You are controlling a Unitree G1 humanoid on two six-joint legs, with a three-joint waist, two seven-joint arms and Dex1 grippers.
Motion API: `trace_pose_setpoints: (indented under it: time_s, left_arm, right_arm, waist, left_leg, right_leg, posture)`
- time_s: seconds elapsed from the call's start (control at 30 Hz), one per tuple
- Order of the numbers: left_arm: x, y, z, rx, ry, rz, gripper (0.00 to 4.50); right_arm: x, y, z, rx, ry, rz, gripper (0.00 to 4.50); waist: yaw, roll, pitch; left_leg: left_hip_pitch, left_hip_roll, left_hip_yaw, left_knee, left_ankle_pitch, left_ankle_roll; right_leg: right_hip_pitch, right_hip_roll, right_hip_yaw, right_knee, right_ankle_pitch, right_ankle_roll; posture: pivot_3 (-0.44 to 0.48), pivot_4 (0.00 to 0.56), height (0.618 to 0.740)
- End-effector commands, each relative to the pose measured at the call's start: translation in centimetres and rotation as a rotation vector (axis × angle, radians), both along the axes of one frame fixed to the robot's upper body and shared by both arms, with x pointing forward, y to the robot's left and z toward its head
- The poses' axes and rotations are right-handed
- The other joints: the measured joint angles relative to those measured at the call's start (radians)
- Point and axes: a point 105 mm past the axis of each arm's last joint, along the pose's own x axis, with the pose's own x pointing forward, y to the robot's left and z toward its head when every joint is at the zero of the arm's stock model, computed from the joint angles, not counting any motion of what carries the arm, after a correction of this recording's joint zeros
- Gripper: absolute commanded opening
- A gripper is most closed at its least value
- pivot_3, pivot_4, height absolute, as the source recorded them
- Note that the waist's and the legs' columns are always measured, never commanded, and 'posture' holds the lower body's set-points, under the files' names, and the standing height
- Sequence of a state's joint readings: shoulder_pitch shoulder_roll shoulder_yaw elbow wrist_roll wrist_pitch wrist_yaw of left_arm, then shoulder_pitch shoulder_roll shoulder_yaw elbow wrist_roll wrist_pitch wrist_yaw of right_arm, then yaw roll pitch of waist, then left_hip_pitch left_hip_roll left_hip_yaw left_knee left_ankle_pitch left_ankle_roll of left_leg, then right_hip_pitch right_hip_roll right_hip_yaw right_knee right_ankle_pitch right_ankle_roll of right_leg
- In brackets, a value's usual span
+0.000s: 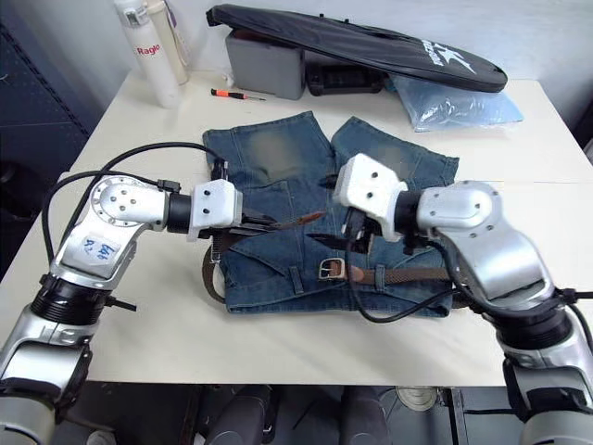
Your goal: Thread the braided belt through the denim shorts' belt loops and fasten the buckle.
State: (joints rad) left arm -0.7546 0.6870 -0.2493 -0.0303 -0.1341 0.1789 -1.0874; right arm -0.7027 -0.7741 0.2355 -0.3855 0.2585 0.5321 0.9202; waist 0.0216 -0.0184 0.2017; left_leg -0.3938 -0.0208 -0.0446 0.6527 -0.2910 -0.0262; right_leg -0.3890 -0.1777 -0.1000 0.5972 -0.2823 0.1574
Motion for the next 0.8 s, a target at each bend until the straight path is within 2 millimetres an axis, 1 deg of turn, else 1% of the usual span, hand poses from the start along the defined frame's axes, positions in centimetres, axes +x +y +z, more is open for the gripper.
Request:
trace_pose_setpoints:
  time_s: [0.03, 0.1, 0.2, 0.23, 0.27, 0.33, 0.4, 0.43, 0.47, 0.6, 0.67, 0.8]
  left_arm:
    - [-0.1, -0.5, 1.0, 0.007, -0.049, -0.033, 0.05]
    - [-0.1, -0.6, 1.1, 0.009, -0.051, -0.036, 0.05]
    - [-0.2, -0.7, 1.3, 0.002, -0.056, -0.039, 0.00]
    - [-0.1, -0.5, 1.4, -0.003, -0.057, -0.030, 0.00]
    - [-0.1, -0.5, 1.5, -0.010, -0.057, -0.021, 0.00]
    - [0.0, -0.3, 1.9, -0.035, -0.052, -0.002, 0.00]
    - [0.0, -0.1, 2.1, -0.063, -0.043, 0.020, 0.00]
    - [0.0, 0.0, 2.2, -0.071, -0.035, 0.031, 0.00]
    - [-0.1, 0.2, 2.1, -0.075, -0.022, 0.040, 0.00]
    - [-0.4, 0.8, 2.2, -0.137, 0.050, 0.093, 0.00]
    - [-0.4, 1.5, 2.6, -0.185, 0.087, 0.137, 0.00]
    - [-0.4, 2.9, 2.7, -0.238, 0.136, 0.222, 0.00]
  right_arm:
    - [-0.6, 0.6, 0.7, -0.023, -0.068, 0.038, 4.50]
    - [-0.5, 0.7, 0.5, -0.026, -0.068, 0.034, 4.50]
    - [-0.6, 1.0, 0.4, -0.008, -0.055, 0.053, 3.68]
    - [-0.6, 1.3, 0.6, 0.002, -0.052, 0.065, 3.32]
    - [-0.6, 1.4, 0.7, 0.007, -0.052, 0.074, 2.72]
    - [-0.3, 1.6, 1.0, 0.010, -0.060, 0.081, 1.86]
    - [0.1, 1.4, 1.2, 0.001, -0.072, 0.080, 0.86]
    - [0.3, 1.3, 1.4, -0.002, -0.080, 0.080, 0.50]
    - [0.5, 1.2, 1.6, -0.004, -0.086, 0.081, 0.04]
    - [1.6, 0.7, 2.6, -0.008, -0.135, 0.074, 0.04]
    - [2.3, 0.3, 3.6, 0.000, -0.183, 0.058, 0.04]
    - [3.8, -0.4, 6.2, 0.052, -0.268, 0.030, 0.04]
  waist:
    - [0.000, 0.000, 0.000]
    - [0.000, 0.000, 0.000]
    - [-0.001, 0.000, 0.000]
    - [-0.001, 0.000, 0.000]
    - [-0.001, 0.000, 0.000]
    - [-0.001, 0.000, 0.000]
    - [-0.001, 0.000, 0.000]
    - [-0.001, 0.000, 0.000]
    - [-0.001, 0.000, 0.000]
    - [-0.004, 0.000, 0.000]
    - [-0.005, 0.000, 0.000]
    - [-0.019, 0.000, 0.000]
  left_leg:
    - [-0.002, 0.000, 0.000, 0.001, 0.000, 0.000]
    - [-0.004, 0.000, 0.000, 0.002, 0.000, 0.000]
    - [-0.004, 0.000, 0.000, 0.003, 0.000, 0.000]
    - [-0.004, 0.000, 0.000, 0.003, 0.000, 0.000]
    - [-0.004, 0.000, 0.000, 0.003, 0.000, 0.000]
    - [-0.004, 0.000, 0.000, 0.003, 0.000, 0.000]
    - [-0.004, 0.000, 0.000, 0.004, 0.000, 0.000]
    - [-0.004, 0.000, 0.000, 0.004, 0.000, 0.000]
    - [-0.004, 0.000, 0.000, 0.004, 0.000, 0.000]
    - [-0.004, 0.000, 0.000, 0.004, 0.000, 0.000]
    - [-0.004, 0.000, 0.000, 0.004, 0.000, 0.000]
    - [-0.004, 0.000, 0.000, 0.005, 0.000, 0.000]
  right_leg:
    - [-0.002, 0.000, 0.000, 0.001, 0.000, 0.000]
    - [-0.003, 0.000, 0.000, 0.002, 0.000, 0.000]
    - [-0.003, 0.000, 0.000, 0.003, 0.000, 0.000]
    - [-0.004, 0.000, 0.000, 0.003, 0.000, 0.000]
    - [-0.004, 0.000, 0.000, 0.004, 0.000, 0.000]
    - [-0.004, 0.000, 0.000, 0.004, 0.000, 0.000]
    - [-0.004, 0.000, 0.001, 0.004, 0.000, 0.000]
    - [-0.004, 0.000, 0.001, 0.004, 0.000, 0.000]
    - [-0.004, 0.000, 0.001, 0.005, 0.000, 0.000]
    - [-0.004, 0.000, 0.001, 0.005, 0.000, 0.000]
    - [-0.004, 0.000, 0.001, 0.005, 0.000, 0.000]
    - [-0.004, 0.000, 0.001, 0.006, 0.000, 0.000]
  posture:
    - [0.000, 0.150, 0.740]
    - [0.000, 0.150, 0.740]
    - [0.000, 0.150, 0.740]
    - [0.000, 0.150, 0.740]
    - [0.000, 0.150, 0.740]
    - [0.000, 0.150, 0.740]
    - [0.000, 0.150, 0.740]
    - [0.000, 0.150, 0.740]
    - [0.000, 0.150, 0.740]
    - [0.000, 0.150, 0.740]
    - [0.000, 0.150, 0.740]
    - [0.000, 0.150, 0.740]
